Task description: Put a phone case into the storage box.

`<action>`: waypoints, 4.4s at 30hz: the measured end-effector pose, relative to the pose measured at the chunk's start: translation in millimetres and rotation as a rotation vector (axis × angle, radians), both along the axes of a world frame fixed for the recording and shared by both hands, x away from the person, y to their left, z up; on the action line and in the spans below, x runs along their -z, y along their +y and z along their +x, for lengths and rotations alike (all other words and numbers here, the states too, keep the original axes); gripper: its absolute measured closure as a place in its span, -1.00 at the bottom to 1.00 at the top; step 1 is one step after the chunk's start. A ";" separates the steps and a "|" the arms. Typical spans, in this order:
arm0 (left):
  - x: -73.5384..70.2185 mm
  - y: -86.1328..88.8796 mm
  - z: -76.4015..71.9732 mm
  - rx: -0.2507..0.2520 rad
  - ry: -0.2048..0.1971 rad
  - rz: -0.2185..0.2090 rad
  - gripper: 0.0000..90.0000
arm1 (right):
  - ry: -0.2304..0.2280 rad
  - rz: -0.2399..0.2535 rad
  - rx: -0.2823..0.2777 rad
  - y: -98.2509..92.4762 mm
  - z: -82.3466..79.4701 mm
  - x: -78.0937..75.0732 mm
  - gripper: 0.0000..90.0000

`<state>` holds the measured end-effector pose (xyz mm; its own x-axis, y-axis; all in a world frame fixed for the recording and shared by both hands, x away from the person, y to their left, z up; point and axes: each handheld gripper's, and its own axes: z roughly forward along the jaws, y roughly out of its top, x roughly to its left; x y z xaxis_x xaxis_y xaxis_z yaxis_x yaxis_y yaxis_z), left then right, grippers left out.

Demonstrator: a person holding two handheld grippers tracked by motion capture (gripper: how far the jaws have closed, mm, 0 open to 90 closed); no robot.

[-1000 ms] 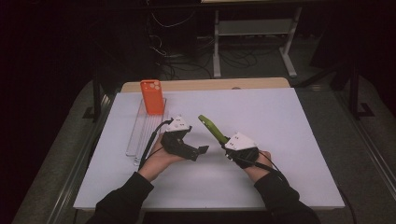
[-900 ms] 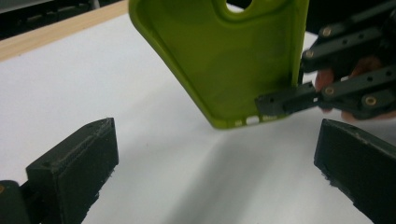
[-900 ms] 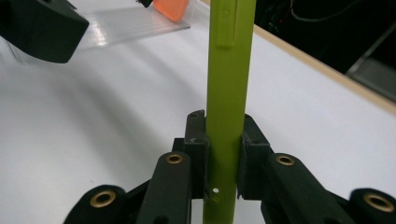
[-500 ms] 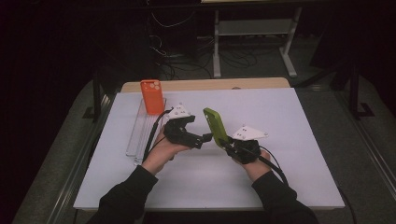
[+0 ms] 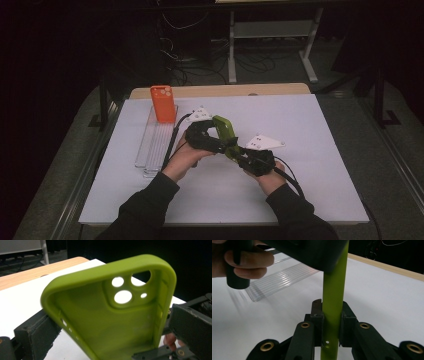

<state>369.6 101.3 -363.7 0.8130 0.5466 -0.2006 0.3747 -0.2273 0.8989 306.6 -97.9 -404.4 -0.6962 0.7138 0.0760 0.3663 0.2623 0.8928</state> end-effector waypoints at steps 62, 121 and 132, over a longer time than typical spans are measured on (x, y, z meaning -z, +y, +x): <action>-53.7 136.5 86.4 -0.610 -0.139 0.205 -0.71 | 0.150 -0.171 0.042 -101.5 -23.5 24.8 -1.00; -13.5 151.1 95.9 -0.670 -0.028 0.249 -1.00 | 0.138 -0.175 0.036 -101.6 -23.9 24.6 -1.00; -21.7 149.6 52.6 -0.445 -0.045 0.200 -1.00 | 0.135 -0.166 0.031 -102.5 -23.9 23.5 -1.00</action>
